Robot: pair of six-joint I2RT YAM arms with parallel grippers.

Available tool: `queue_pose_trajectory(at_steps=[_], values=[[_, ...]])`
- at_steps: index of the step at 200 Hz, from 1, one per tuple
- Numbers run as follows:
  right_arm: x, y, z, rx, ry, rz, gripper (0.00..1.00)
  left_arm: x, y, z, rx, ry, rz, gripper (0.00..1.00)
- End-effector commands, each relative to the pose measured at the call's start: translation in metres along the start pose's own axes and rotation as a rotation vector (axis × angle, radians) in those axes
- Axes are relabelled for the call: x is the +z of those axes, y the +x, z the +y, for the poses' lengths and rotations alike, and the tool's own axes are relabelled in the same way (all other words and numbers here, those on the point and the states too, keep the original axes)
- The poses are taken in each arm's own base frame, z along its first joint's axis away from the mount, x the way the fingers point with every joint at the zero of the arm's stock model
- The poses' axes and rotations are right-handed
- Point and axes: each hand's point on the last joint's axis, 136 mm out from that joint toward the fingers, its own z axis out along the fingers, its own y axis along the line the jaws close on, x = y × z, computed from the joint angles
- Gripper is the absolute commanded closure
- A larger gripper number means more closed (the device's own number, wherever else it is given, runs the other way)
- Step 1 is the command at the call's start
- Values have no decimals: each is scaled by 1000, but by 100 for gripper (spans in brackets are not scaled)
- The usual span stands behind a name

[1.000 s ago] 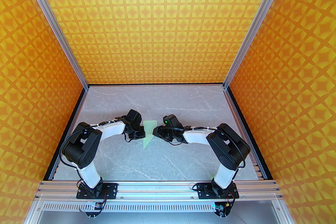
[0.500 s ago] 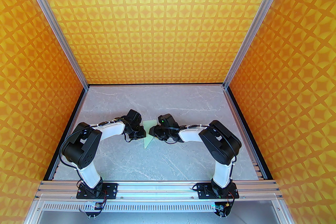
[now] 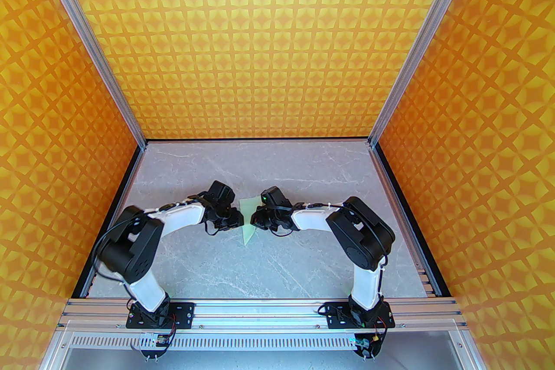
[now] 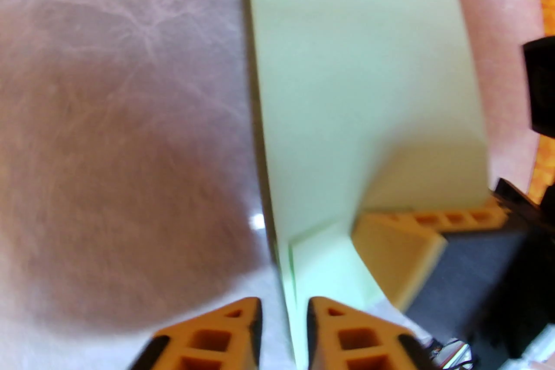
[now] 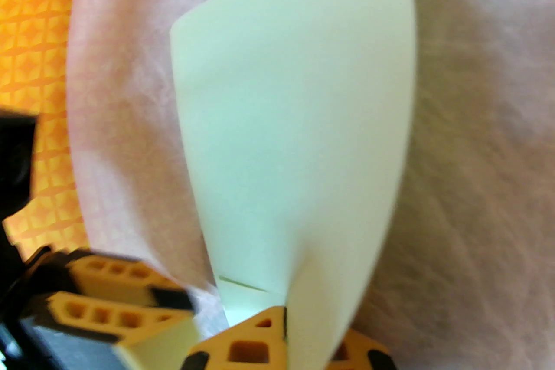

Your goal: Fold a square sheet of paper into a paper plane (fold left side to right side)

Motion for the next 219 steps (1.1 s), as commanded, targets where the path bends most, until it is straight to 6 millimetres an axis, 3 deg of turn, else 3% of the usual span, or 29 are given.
queue_pose_trajectory(at_steps=[1,21,54,124,176,183,219], values=[[-14,-2,-8,-17,93,-12,100,-15,-4,-26,30,96,-62,85],[-14,-1,-9,-8,103,-1,100,-11,6,-42,47,169,-52,87],[-10,1,-11,19,108,9,100,12,23,-53,59,188,-4,87],[-7,0,-9,46,97,14,100,41,41,-44,47,168,62,89],[-4,0,-9,97,88,11,100,45,52,-28,33,122,79,93],[-3,0,-9,102,89,8,100,48,63,-33,58,119,100,93],[-2,-1,-9,111,93,8,100,48,79,-26,71,81,118,94]])
